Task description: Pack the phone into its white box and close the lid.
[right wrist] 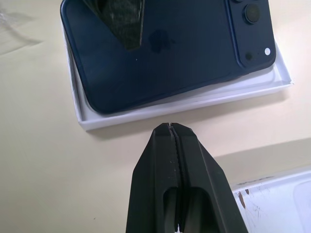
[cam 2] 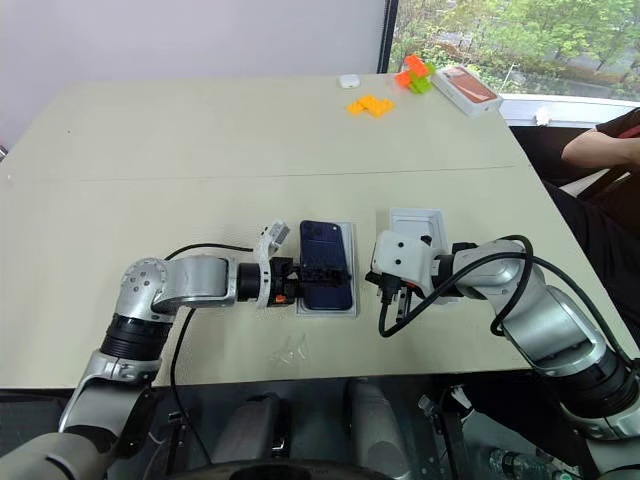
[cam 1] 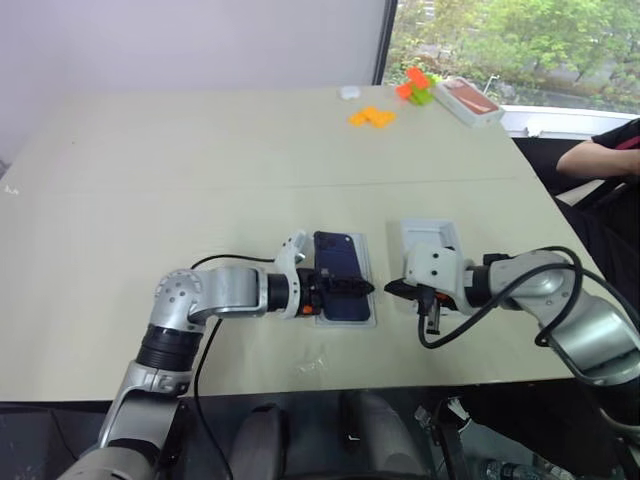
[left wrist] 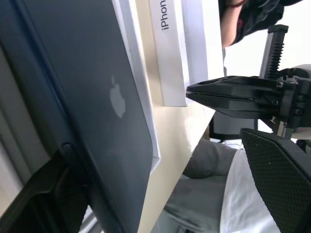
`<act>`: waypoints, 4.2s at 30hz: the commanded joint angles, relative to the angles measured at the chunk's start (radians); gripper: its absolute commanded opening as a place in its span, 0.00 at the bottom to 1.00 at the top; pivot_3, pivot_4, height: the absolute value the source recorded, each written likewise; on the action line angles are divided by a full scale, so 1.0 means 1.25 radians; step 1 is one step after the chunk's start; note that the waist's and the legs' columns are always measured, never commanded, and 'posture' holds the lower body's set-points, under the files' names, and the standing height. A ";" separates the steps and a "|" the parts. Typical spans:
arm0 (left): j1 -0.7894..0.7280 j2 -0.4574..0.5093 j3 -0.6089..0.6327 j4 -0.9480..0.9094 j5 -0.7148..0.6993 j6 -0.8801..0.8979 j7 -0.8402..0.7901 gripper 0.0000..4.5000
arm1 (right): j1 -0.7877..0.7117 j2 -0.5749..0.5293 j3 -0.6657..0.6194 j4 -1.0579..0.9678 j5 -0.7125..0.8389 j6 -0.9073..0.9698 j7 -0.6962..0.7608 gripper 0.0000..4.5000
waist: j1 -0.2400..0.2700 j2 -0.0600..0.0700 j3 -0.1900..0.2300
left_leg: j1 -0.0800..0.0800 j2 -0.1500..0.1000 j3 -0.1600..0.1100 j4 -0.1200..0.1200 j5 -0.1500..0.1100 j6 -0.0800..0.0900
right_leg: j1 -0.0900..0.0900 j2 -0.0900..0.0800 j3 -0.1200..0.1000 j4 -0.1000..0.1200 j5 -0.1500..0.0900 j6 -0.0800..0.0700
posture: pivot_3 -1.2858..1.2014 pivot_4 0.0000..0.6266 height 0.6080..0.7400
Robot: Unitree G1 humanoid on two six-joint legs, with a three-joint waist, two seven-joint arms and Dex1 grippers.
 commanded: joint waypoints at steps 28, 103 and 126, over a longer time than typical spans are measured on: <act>-0.001 0.410 0.086 -0.175 0.239 -0.138 -0.254 0.99 | -0.052 0.052 -0.012 0.039 0.007 -0.030 -0.033 0.00 | 0.000 0.000 0.001 | 0.006 0.001 0.000 -0.001 0.000 0.000 | 0.006 0.000 0.000 -0.002 -0.003 0.003 | 0.52 0.24 1.00; 0.283 0.228 -0.039 -0.367 1.334 -0.432 -0.857 0.44 | 0.010 0.015 0.120 -0.089 0.031 -0.032 0.016 0.63 | -0.004 0.000 0.001 | 0.006 0.005 0.001 -0.002 -0.003 0.006 | 0.005 0.003 -0.001 -0.004 -0.003 0.004 | 0.52 0.24 1.00; 0.289 0.213 -0.020 -0.369 1.345 -0.425 -0.862 0.44 | 0.016 0.026 0.147 -0.077 -0.026 -0.016 0.004 0.01 | -0.003 0.000 0.001 | 0.006 0.005 0.001 -0.002 -0.003 0.006 | 0.006 0.003 0.000 -0.004 -0.003 0.004 | 0.52 0.24 1.00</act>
